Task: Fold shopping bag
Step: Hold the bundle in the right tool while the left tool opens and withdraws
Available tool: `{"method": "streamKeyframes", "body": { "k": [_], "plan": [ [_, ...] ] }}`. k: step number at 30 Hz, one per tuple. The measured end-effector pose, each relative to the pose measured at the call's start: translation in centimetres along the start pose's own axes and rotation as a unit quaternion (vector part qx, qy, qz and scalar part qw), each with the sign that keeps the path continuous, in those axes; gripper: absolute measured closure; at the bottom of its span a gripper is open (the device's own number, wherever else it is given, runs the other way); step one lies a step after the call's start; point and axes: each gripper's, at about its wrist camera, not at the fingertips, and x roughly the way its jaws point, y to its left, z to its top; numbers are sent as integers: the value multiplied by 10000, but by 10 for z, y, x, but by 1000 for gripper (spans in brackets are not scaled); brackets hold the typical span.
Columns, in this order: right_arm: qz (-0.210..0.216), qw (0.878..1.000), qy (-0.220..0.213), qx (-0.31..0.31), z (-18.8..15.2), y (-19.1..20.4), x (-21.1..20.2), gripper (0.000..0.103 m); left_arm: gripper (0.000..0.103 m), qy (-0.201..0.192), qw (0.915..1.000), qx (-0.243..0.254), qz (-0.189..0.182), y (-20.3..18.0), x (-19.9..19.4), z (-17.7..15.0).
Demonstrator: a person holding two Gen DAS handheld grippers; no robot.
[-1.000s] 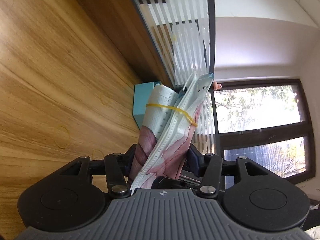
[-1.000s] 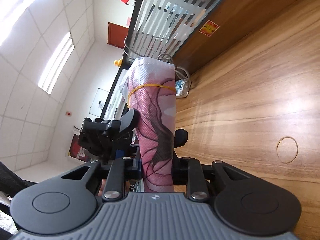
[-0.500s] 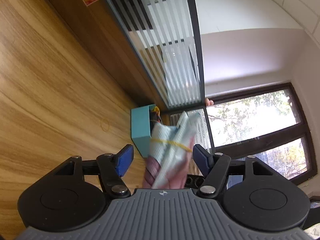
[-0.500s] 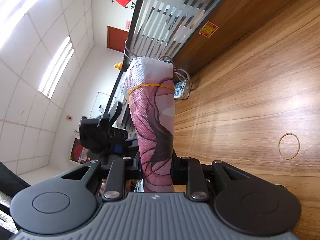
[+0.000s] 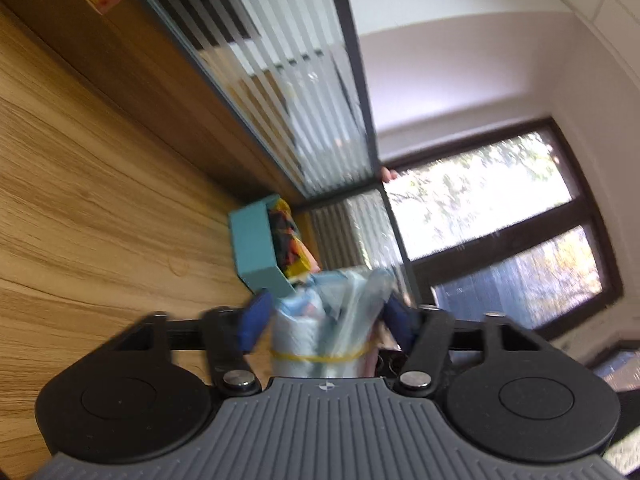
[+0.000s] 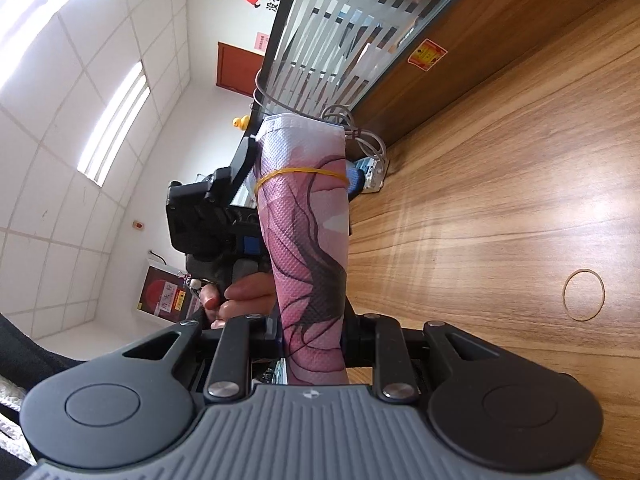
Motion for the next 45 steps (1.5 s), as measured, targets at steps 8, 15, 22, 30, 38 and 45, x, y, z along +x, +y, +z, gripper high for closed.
{"method": "streamKeyframes", "body": {
  "k": [8,15,22,30,38,45],
  "plan": [
    [-8,9999,-31,106,-5,-2,-2,76,65,-302,9984,-437,-214,14,-3,-28],
    [-78,9996,-11,272,-6,-9,-2,76,64,-74,9982,-598,3,20,-3,-50],
    [-22,9998,-45,213,-5,-7,-1,76,50,40,9995,-271,166,9,1,-41],
    [-55,9997,-70,223,-5,-8,0,76,44,-335,9987,-226,320,8,-17,-17],
    [-76,9997,-76,224,-5,-9,-2,76,63,-404,9990,-137,131,10,-31,-14],
    [-104,9995,-100,266,-7,-10,-3,76,69,-345,9969,-706,5,23,-33,-44]
  ]
}}
